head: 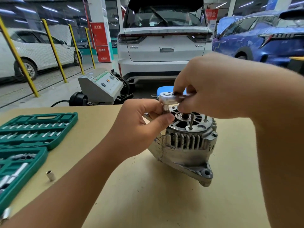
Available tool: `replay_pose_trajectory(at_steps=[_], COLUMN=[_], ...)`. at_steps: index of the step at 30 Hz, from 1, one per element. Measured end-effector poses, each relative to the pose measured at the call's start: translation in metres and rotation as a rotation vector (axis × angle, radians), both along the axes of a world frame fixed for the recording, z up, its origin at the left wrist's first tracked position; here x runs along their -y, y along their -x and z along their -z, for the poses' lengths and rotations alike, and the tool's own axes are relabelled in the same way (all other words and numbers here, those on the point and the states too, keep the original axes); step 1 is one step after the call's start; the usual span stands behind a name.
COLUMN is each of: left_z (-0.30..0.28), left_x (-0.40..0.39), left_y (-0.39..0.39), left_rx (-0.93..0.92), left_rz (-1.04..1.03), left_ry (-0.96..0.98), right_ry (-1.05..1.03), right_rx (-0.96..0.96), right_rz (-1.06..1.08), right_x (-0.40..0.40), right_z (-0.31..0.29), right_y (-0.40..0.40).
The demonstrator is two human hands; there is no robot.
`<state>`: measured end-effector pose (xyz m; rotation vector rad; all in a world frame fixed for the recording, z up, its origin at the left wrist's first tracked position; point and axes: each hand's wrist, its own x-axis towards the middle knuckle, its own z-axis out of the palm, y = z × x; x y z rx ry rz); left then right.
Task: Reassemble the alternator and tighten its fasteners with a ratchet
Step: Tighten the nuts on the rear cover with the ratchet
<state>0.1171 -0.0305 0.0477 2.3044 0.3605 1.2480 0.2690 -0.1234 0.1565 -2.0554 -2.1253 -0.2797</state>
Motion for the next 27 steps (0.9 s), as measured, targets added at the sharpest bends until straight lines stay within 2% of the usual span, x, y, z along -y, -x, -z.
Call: replay_pose_trajectory(at_steps=[3, 5, 10, 15, 19, 22, 25, 27], left_z=[0.003, 0.003, 0.007, 0.006, 0.010, 0.008, 0.006, 0.002], left_x=[-0.002, -0.005, -0.011, -0.017, -0.020, -0.015, -0.008, -0.002], left_y=[-0.001, -0.001, -0.001, 0.003, -0.001, -0.003, -0.004, -0.008], left_rx=[0.031, 0.023, 0.032, 0.045, 0.048, 0.047, 0.010, -0.007], left_rz=[0.006, 0.008, -0.003, 0.031, 0.060, 0.038, 0.049, 0.069], left_ry=[0.012, 0.020, 0.079, 0.026, 0.098, 0.061, -0.006, 0.031], right_ry=[0.057, 0.085, -0.020, 0.084, 0.055, 0.039, 0.054, 0.070], right_rx=[-0.012, -0.107, -0.140, -0.254, -0.186, -0.149, -0.178, -0.218], right_rz=[-0.018, -0.020, -0.065, -0.121, -0.054, -0.020, -0.078, -0.121], right_x=[0.003, 0.002, -0.005, 0.001, -0.006, -0.006, 0.000, 0.004], right_z=[-0.002, -0.003, 0.001, -0.001, 0.002, 0.001, -0.003, -0.006], right_y=[-0.005, -0.009, -0.008, -0.001, 0.003, 0.004, -0.002, -0.011])
